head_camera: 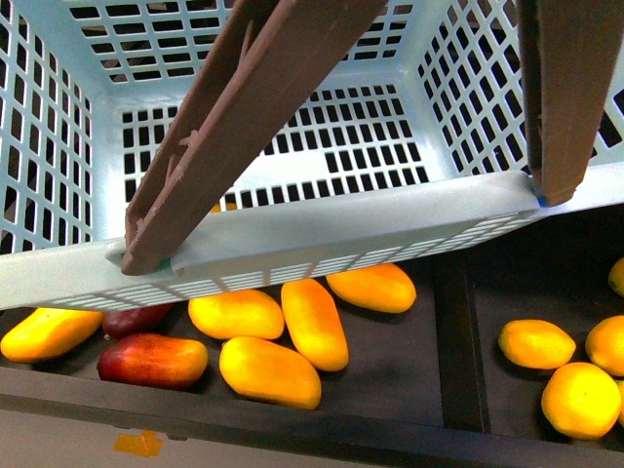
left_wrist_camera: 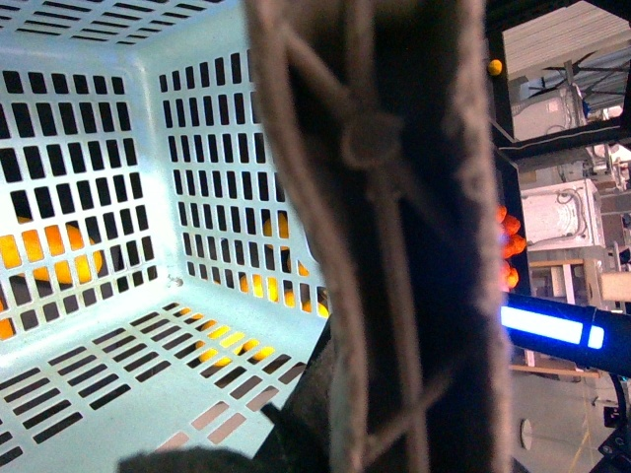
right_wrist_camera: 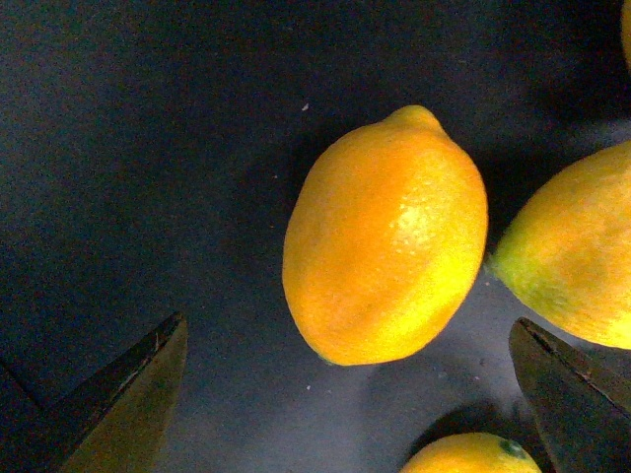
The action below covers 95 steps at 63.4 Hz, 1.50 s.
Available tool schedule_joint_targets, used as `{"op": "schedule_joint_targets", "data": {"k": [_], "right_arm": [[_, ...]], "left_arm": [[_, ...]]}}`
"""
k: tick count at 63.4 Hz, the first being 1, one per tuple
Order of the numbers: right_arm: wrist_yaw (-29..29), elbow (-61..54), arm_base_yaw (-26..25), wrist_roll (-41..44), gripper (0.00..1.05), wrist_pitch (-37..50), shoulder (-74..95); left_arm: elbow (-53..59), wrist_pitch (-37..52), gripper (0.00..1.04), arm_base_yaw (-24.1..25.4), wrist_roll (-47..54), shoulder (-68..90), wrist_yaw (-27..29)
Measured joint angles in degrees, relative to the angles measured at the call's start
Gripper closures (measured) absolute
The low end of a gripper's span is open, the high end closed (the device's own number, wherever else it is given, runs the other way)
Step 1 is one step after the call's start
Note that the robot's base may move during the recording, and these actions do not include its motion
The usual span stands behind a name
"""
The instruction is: Pick lemon and mango into basket
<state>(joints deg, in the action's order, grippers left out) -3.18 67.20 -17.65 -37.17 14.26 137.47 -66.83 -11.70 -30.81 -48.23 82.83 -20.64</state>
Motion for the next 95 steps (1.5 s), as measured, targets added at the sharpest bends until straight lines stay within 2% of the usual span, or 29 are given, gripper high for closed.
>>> {"op": "schedule_joint_targets", "data": {"k": [37,50,54,66,80,95], "right_arm": [[-2.4,9.1,-0.8,0.3,0.09,-4.7,8.2],[-2.4,9.0,-0.9,0.4,0.36,-4.4,8.9],[-1.7,8.3,-0.9,0.8,0.39,-3.6,8.7],[1.8,2.0,-0.9,2.1,0.42,0.8,4.4],[7.6,-11.2,-1.3,7.9,0.43,6.8,-11.1],[15.1,-23.5,-1.7,15.9,0.43,3.5,-35.6]], "left_arm": [[0.0,0.0,1.0,0.0,0.0,0.0,0.0],[0.0,0.0,1.0,0.0,0.0,0.0,0.0],[0.0,0.0,1.0,0.0,0.0,0.0,0.0],[0.0,0.0,1.0,0.0,0.0,0.0,0.0],[0.0,0.0,1.0,0.0,0.0,0.0,0.0],[0.0,0.0,1.0,0.0,0.0,0.0,0.0]]}}
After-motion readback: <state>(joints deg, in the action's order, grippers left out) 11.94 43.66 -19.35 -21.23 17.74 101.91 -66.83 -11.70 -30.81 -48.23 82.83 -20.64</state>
